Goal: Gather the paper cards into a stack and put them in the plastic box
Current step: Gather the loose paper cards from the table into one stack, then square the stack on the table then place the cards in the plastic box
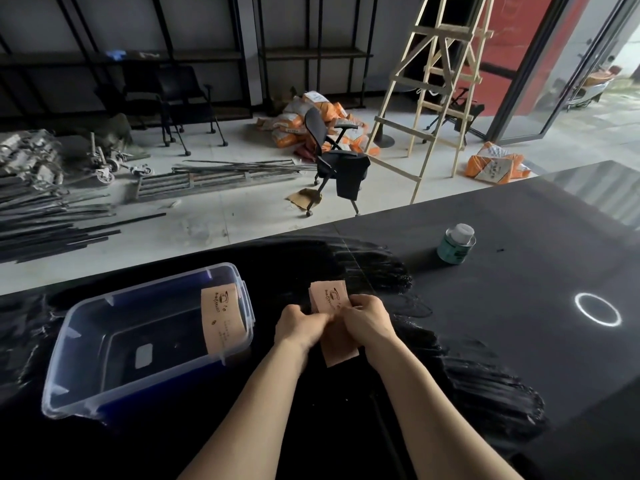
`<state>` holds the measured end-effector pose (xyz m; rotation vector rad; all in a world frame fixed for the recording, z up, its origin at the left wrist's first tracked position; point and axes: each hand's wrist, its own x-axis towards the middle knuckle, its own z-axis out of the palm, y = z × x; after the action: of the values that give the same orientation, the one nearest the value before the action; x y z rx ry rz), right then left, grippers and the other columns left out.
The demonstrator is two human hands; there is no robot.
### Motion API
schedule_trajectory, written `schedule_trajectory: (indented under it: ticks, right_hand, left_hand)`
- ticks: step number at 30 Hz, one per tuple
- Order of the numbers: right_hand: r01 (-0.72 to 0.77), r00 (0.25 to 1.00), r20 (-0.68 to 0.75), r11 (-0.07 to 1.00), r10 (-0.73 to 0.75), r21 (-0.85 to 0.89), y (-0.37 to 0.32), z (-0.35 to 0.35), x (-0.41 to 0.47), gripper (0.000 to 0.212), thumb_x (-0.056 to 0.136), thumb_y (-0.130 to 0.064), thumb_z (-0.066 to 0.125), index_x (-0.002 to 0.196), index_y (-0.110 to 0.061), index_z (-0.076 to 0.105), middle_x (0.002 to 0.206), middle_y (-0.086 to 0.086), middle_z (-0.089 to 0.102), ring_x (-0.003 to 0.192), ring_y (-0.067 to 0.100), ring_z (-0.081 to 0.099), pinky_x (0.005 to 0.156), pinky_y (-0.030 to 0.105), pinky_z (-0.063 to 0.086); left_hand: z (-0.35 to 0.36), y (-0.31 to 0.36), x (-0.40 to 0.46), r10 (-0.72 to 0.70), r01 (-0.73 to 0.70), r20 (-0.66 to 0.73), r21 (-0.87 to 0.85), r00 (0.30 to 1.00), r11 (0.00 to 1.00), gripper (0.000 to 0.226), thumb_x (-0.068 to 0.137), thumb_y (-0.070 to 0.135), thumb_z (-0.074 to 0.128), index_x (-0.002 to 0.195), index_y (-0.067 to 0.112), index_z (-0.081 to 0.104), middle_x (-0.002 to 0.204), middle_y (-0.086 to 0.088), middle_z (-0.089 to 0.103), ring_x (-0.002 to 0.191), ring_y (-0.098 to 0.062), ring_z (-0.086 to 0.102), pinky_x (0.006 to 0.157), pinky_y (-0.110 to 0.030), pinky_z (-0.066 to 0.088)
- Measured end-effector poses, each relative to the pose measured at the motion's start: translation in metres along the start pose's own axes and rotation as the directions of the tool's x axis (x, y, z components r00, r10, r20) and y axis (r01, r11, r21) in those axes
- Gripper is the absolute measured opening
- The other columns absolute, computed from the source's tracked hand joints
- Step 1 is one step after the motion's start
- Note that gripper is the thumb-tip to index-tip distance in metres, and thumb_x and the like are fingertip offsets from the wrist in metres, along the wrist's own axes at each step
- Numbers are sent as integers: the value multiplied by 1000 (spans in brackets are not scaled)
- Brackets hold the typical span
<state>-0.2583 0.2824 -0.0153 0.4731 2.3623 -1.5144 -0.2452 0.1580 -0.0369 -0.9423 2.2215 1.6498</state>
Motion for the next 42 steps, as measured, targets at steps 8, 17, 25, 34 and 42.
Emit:
schedule_trajectory:
  ticks: [8,17,25,34,42]
  right_hand:
    - [85,995,33,950,-99,300,8,-20,-51,35,92,3,63,119,-18,71,108,7,81,100,26,79,85,39,65]
    - [226,938,137,863,-317,451,19,13,-143,43,98,5,52,123,-24,71,112,12,79,103,30,76,73,30,64]
    - [305,851,296,866,-435,395,31,101,-194,54,93,-4,48,140,-29,58,132,7,69,117,25,70,91,41,64]
    - [145,864,350,845,-361,515,25,118,-200,53,99,-58,42,137,-28,65,126,10,77,115,31,74,95,56,62]
    - [-100,949,308,861,-68,498,21,140,-184,64,108,-57,27,105,-20,78,90,2,85,97,20,77,79,31,54]
  left_hand:
    - [-22,9,-70,183,-174,59,-133,981,976,50,80,14,83,125,15,60,123,-3,69,109,-25,70,100,-46,57]
    - [-93,-47,-136,480,-470,81,-113,873,875,52,88,5,75,123,33,49,117,8,71,107,-5,70,85,-26,61]
    - [-168,-118,-165,536,-521,3,-235,844,821,40,95,-5,63,126,13,45,118,7,71,113,-18,70,85,-27,61]
    - [-168,-122,-163,376,-372,-118,-574,919,729,45,88,31,55,127,10,49,121,-14,67,99,-16,76,68,-26,63]
    - [-135,-110,-136,8,-204,-291,-651,957,731,29,106,19,38,107,-1,60,97,-22,72,87,-36,71,59,-31,59]
